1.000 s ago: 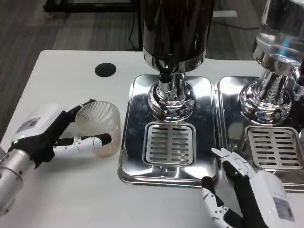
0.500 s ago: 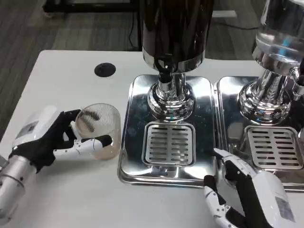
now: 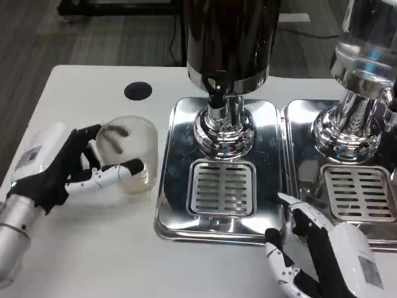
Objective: Grasp the cup under the faucet to collect the drink, then remove the cup.
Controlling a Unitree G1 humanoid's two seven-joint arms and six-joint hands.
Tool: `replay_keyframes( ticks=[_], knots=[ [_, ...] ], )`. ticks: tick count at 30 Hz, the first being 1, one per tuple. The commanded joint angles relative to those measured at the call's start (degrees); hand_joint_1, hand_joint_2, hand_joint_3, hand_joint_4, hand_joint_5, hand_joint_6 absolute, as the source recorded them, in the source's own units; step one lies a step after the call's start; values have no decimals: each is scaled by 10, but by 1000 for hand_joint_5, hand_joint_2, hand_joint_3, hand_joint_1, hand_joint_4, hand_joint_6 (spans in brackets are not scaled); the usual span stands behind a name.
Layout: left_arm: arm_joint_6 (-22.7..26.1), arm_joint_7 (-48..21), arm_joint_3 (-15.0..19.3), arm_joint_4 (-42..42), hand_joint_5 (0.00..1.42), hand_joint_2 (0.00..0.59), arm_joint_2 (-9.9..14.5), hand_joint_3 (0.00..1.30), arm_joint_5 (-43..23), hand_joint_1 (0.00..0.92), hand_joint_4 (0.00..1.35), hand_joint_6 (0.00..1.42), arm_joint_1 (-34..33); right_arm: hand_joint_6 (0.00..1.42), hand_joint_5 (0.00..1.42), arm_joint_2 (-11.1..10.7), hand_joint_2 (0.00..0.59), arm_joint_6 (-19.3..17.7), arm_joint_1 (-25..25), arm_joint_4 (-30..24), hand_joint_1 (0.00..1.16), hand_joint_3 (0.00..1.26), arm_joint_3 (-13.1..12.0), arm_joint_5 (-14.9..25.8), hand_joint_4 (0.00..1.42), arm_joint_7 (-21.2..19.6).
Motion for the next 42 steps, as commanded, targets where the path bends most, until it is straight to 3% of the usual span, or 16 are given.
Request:
replay_keyframes(
  ticks=[1, 13, 21, 42],
  knots=[
    [-22, -18, 3, -20, 921, 182, -13, 438, -13, 316, 573, 1228, -21, 419, 200, 4, 475, -11, 5, 0, 436, 272, -3, -1, 220, -5],
    [-32, -56, -31, -11, 904, 183, -50, 439, 10, 314, 568, 1197, -40, 423, 209, 14, 475, -10, 18, -11, 437, 272, -5, -8, 220, -9],
    [-34, -32, -27, 0, 887, 187, -61, 439, 13, 302, 557, 1169, -58, 423, 209, 19, 480, -10, 27, -18, 440, 272, -8, -11, 220, -11],
    [6, 9, -50, 34, 887, 184, -129, 439, 40, 312, 557, 1152, -88, 424, 211, 30, 485, -5, 51, -37, 449, 272, -11, -16, 231, -9]
  ],
)
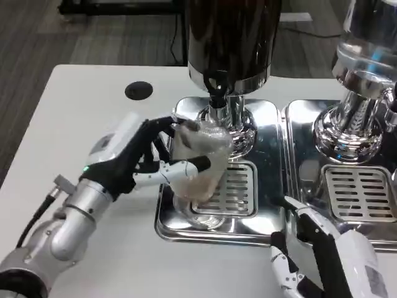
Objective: Grasp the cup under the faucet to collect the drink, then remove the cup.
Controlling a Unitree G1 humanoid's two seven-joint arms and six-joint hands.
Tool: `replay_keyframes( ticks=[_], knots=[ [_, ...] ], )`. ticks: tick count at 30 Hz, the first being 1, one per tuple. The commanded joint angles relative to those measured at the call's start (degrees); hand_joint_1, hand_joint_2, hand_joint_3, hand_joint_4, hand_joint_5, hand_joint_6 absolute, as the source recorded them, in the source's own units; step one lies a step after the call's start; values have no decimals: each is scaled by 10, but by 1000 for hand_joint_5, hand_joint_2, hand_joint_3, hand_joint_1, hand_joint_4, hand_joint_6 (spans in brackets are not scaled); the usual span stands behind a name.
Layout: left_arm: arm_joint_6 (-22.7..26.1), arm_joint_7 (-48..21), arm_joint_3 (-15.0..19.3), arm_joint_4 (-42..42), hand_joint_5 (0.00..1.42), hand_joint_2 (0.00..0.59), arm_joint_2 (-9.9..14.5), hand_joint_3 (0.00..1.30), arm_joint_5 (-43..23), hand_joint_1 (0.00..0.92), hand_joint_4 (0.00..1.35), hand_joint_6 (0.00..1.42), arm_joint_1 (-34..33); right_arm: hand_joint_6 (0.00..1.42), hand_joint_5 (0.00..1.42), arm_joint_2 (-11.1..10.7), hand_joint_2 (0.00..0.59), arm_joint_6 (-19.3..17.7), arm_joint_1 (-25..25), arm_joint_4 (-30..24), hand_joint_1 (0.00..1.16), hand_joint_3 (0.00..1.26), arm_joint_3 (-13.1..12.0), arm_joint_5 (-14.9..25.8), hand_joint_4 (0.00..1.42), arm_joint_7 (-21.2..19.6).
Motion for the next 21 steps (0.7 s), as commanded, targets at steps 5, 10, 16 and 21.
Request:
replay_keyframes(
  ticks=[5, 10, 16, 21],
  knots=[
    [15, 37, -21, 13, 887, 187, -30, 439, 21, 316, 557, 1152, -23, 424, 217, 5, 484, 1, 16, -17, 450, 272, -3, -5, 233, -2],
    [22, 58, -36, 19, 887, 188, -39, 439, 34, 319, 557, 1165, -27, 424, 219, 8, 484, 3, 25, -23, 450, 272, -3, -8, 234, 0],
    [27, 62, -47, 21, 852, 179, -35, 431, 40, 291, 531, 1115, -30, 424, 219, 10, 484, 3, 30, -27, 450, 272, -5, -7, 234, 2],
    [26, 64, -49, 16, 768, 156, -20, 409, 43, 247, 493, 1005, -27, 424, 219, 11, 484, 2, 28, -25, 450, 272, -5, -5, 234, 4]
  ],
)
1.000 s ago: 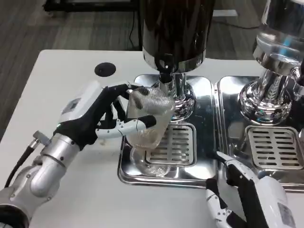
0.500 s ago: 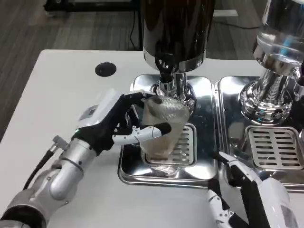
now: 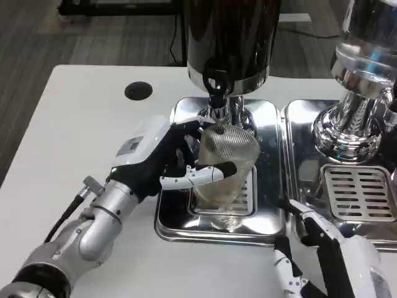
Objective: Grasp the cup under the faucet to collect the drink, then remove the cup.
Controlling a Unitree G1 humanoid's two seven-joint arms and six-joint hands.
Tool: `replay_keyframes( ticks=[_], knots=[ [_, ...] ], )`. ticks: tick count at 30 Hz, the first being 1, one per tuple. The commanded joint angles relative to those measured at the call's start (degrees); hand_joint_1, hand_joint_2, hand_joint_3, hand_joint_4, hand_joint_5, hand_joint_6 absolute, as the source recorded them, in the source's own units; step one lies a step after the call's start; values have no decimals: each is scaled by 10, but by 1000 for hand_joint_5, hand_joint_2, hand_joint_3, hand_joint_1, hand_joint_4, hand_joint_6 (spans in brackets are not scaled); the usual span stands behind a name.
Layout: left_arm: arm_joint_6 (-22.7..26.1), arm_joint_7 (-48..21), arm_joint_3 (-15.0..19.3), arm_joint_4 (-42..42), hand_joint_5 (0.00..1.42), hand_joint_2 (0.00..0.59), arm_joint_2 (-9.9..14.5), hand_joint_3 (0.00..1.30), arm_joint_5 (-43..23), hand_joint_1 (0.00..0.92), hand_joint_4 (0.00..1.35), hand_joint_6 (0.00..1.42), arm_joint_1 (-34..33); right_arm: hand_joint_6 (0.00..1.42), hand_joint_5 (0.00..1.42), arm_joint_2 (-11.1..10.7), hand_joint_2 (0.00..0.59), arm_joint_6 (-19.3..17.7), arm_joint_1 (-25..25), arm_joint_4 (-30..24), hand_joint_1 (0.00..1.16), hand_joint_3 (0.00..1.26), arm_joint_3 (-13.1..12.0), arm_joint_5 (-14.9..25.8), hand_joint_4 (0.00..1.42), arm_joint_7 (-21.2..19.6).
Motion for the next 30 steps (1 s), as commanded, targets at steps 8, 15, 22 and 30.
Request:
replay_keyframes(
  ticks=[8, 15, 22, 30],
  knots=[
    [-4, -2, 0, -16, 638, 115, 34, 375, 2, 167, 429, 789, 3, 424, 223, -1, 484, -2, -1, -3, 451, 272, -1, 5, 234, 8],
    [-10, -33, -2, -18, 516, 83, 43, 344, -4, 105, 356, 538, 4, 424, 232, -1, 484, -5, -9, 2, 452, 272, -1, 8, 234, 11],
    [-21, -59, 5, -23, 335, 53, 52, 267, -18, 58, 196, 340, 8, 424, 241, -1, 484, -4, -15, 6, 452, 276, -1, 11, 234, 11],
    [-59, -97, 39, -57, 321, 56, 88, 258, -64, 57, 188, 330, 30, 424, 248, 1, 484, -4, -16, 9, 453, 280, 0, 13, 234, 10]
  ],
)
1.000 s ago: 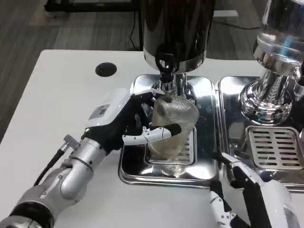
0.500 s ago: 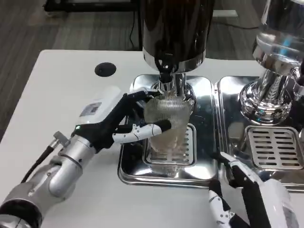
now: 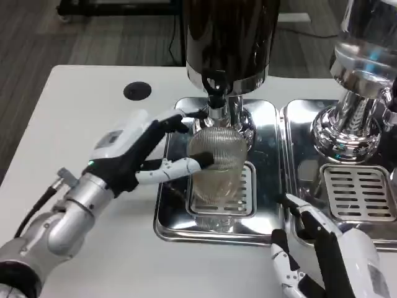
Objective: Grasp the cup under the faucet to collect the drink, then remove the cup.
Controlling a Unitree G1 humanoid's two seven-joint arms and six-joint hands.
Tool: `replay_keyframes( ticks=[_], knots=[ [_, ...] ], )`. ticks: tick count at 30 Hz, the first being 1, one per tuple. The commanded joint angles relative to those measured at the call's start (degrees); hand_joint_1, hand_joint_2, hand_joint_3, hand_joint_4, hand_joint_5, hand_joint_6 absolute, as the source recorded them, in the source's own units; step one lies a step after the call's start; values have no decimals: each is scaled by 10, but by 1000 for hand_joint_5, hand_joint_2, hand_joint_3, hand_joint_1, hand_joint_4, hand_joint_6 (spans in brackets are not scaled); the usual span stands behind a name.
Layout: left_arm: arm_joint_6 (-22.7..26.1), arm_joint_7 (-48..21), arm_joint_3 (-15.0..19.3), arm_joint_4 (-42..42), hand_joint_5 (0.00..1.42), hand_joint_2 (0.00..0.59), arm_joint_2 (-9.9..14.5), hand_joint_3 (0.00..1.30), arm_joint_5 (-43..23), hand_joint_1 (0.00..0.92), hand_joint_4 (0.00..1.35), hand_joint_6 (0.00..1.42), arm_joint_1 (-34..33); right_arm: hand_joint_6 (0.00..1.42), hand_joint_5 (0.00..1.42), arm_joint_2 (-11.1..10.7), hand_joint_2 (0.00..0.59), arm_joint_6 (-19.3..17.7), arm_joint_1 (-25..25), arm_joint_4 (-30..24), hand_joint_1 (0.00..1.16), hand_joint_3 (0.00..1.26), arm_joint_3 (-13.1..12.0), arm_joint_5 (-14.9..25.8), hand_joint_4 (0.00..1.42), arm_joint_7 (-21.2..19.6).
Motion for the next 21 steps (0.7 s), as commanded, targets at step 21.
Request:
replay_keyframes(
  ticks=[21],
  knots=[
    [-11, -434, 127, -152, 365, 96, 57, 300, -332, 0, 309, 492, -10, 424, 250, 2, 484, -4, -12, 13, 453, 281, -4, 15, 234, 6]
  ],
)
